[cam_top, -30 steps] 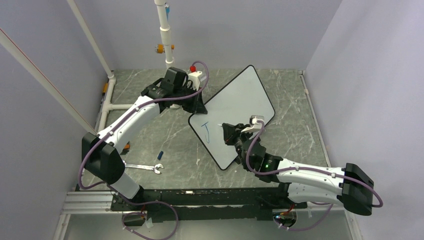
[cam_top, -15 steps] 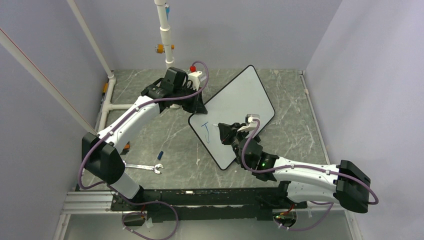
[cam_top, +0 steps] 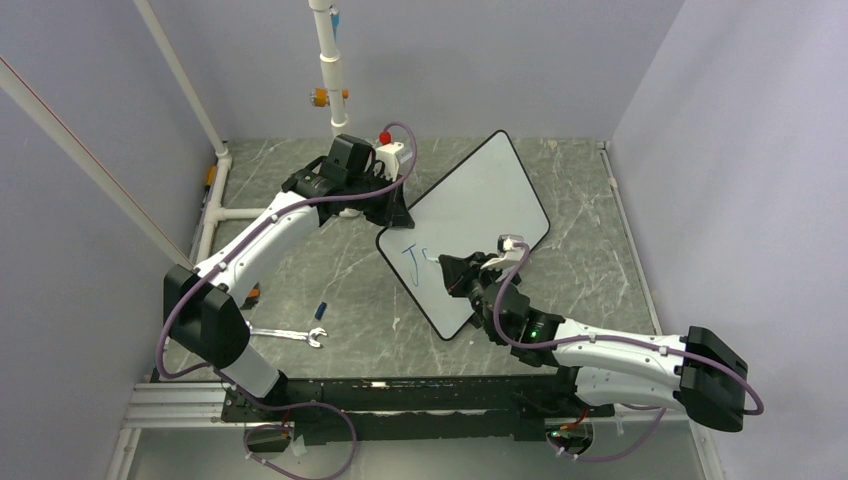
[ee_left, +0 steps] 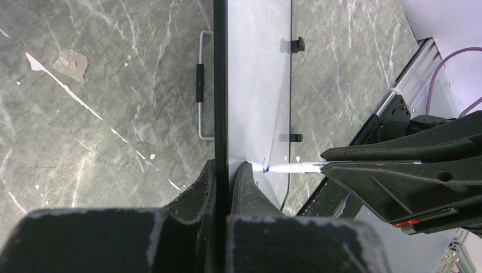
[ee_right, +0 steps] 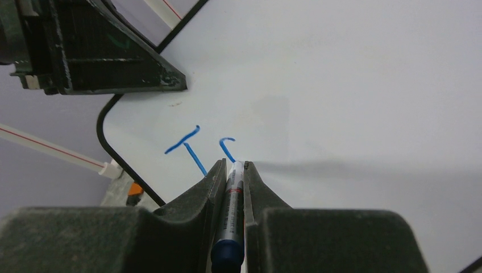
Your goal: Write a sentence on the whiteboard
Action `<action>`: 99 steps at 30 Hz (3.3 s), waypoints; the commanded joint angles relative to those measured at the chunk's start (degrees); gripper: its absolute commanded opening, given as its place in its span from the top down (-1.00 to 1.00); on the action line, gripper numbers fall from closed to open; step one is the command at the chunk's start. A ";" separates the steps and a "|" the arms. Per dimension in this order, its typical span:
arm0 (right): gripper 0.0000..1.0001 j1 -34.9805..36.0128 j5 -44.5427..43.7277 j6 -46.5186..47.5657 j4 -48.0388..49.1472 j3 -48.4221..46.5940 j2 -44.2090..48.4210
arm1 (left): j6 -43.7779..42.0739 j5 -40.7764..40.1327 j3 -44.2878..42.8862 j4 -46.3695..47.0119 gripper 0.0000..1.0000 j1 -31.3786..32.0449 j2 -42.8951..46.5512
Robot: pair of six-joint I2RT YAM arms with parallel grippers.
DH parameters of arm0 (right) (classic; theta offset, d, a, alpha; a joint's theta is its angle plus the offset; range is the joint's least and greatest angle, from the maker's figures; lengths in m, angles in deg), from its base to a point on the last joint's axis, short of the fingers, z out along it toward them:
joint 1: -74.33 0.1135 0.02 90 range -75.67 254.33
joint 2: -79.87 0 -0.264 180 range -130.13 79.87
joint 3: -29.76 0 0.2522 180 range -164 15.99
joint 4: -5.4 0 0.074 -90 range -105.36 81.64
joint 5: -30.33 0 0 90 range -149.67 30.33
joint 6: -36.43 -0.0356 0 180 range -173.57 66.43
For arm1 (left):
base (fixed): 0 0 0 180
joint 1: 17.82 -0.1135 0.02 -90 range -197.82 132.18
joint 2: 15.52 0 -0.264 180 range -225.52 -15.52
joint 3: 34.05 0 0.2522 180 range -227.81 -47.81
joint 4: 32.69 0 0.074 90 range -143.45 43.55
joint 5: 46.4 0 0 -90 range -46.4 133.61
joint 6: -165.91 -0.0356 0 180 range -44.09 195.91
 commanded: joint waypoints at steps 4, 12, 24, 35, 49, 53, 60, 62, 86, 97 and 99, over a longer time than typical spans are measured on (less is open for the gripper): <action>1.00 -0.15 -1.41 -2.08 -4.04 1.06 3.05 | -12.83 -18.34 1.32 -0.58 1.00 -1.80 -0.28; 1.00 -0.39 -3.87 2.25 -4.76 -4.05 -0.39 | -12.95 -17.76 1.41 -0.47 1.00 -1.79 -0.42; 1.00 -1.66 -0.19 4.57 -1.68 -7.15 -4.14 | -12.87 -17.26 1.06 -0.72 1.00 -1.66 -0.86; 1.00 -1.84 3.80 5.07 1.05 -5.12 -2.52 | -12.96 -17.27 1.13 -0.72 1.00 -1.64 -0.62; 1.00 -5.91 2.90 6.80 -2.13 -5.92 1.74 | -13.57 -17.19 1.31 -0.67 1.00 -1.70 -0.31; 1.00 -7.65 5.32 6.75 -1.14 -6.74 0.05 | -13.57 -16.87 1.32 -0.59 1.00 -1.71 -0.35; 1.00 -9.04 7.59 6.82 0.45 -7.57 -2.43 | -13.48 -16.53 1.19 -0.68 1.00 -1.60 -0.64; 1.00 -9.24 7.88 6.55 0.60 -7.57 -2.85 | -13.49 -16.48 1.23 -0.65 1.00 -1.58 -0.62; 1.00 -9.58 7.10 2.87 -6.96 -3.88 0.43 | -13.81 -17.16 1.29 -0.82 1.00 -1.07 -0.71; 1.00 -11.10 6.07 6.46 -7.55 -8.22 -1.85 | -13.92 -17.30 1.31 -0.81 1.00 -0.68 -0.64; 1.00 -11.48 6.37 6.86 -7.38 -8.69 -2.16 | -13.98 -17.28 1.32 -0.82 1.00 -0.65 -0.77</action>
